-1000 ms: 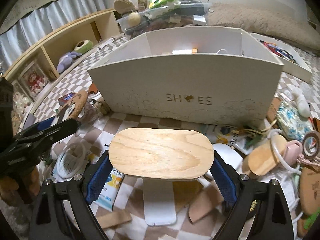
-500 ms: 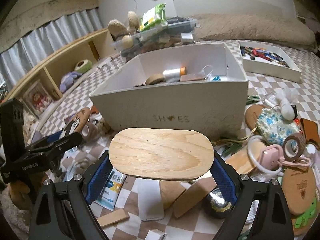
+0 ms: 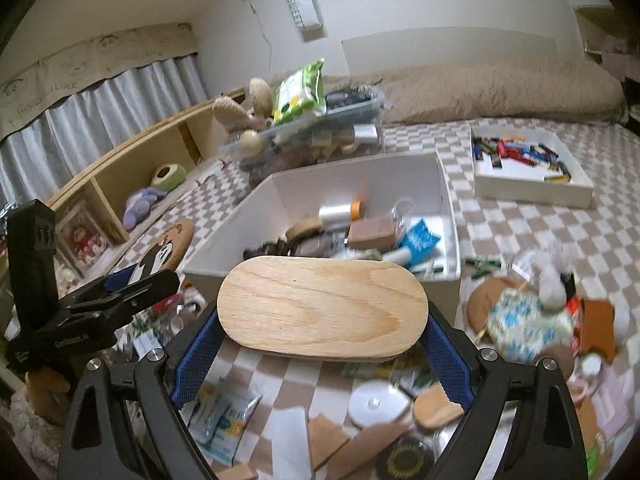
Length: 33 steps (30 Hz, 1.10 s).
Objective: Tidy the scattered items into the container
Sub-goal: 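Carry the panda coaster and oval lid over the white box with both tools, then open both tools to drop the coaster and oval lid into the box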
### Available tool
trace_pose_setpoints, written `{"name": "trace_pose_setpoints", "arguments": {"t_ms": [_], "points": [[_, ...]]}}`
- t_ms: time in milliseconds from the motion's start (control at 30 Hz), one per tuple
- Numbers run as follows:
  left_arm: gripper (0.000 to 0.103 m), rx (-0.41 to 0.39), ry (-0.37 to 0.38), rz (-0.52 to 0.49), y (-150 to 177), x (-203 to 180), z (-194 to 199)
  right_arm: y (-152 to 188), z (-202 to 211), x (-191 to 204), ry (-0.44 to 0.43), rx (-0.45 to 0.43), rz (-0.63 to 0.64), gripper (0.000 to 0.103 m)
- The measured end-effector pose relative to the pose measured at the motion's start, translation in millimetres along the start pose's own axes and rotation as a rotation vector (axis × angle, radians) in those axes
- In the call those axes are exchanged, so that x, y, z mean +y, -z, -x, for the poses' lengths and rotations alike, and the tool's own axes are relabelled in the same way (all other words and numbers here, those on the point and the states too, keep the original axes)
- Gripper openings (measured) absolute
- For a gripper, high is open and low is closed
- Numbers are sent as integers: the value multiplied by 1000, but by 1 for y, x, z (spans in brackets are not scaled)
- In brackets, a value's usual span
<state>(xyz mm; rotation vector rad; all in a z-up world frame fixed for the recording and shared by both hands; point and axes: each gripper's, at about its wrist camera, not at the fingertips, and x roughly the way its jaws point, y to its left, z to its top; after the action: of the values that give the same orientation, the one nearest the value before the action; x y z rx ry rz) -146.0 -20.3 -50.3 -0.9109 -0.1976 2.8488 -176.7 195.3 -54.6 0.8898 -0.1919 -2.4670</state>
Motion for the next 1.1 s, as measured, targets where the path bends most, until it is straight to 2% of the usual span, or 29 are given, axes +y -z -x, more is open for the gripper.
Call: {"name": "trace_pose_setpoints", "arguments": {"t_ms": [233,433,633,900,1100], "points": [[100,-30,18,27,-39,1,-20,-30,-3,-17,-2,-35,-34,94],[100,-8,10,51,-52,13,-47,-58,-17,-29,-16,-21,-58,94],[100,42,26,80,-45,23,-74,-80,-45,-25,-36,42,-59,94],[100,107,8,20,-45,20,-100,-94,-91,-28,-54,166,-105,94],[100,141,0,-6,-44,17,-116,-102,-123,-36,-24,246,-141,94]]}}
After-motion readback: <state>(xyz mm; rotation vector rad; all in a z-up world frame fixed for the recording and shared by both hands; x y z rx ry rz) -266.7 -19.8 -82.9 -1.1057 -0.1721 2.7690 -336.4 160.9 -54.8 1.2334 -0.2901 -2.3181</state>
